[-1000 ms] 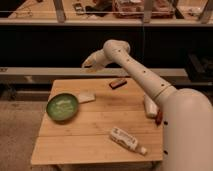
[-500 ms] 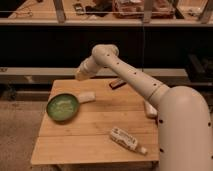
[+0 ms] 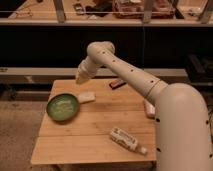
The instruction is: Push the ceramic bowl across the table
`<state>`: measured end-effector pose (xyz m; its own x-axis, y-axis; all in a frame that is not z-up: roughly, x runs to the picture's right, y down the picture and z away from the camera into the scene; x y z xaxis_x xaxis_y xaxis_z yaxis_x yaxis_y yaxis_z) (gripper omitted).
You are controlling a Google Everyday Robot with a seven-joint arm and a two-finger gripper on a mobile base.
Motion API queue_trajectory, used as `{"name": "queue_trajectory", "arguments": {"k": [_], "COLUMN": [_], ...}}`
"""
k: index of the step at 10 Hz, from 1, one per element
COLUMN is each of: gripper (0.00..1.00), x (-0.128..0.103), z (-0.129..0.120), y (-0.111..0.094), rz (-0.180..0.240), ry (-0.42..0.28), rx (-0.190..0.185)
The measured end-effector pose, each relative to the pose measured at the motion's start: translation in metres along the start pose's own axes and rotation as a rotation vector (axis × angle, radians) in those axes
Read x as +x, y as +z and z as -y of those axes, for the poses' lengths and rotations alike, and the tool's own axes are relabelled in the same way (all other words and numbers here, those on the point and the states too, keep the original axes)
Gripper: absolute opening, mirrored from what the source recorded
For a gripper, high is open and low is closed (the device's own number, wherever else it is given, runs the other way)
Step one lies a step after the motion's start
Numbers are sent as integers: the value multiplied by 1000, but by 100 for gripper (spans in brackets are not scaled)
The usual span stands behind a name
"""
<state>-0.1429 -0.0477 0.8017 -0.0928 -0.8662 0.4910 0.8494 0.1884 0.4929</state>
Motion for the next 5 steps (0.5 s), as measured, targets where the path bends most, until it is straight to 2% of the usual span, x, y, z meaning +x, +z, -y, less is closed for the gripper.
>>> {"name": "queue_trajectory", "arguments": {"k": [1,2,5], "gripper": [15,15,15], "x": [-10,-14,-23], "z": [6,9,14], "y": [7,10,18], "rz": [30,42,51], "ry": [-36,-50,-67], "rx": [-9,-12,-7]}}
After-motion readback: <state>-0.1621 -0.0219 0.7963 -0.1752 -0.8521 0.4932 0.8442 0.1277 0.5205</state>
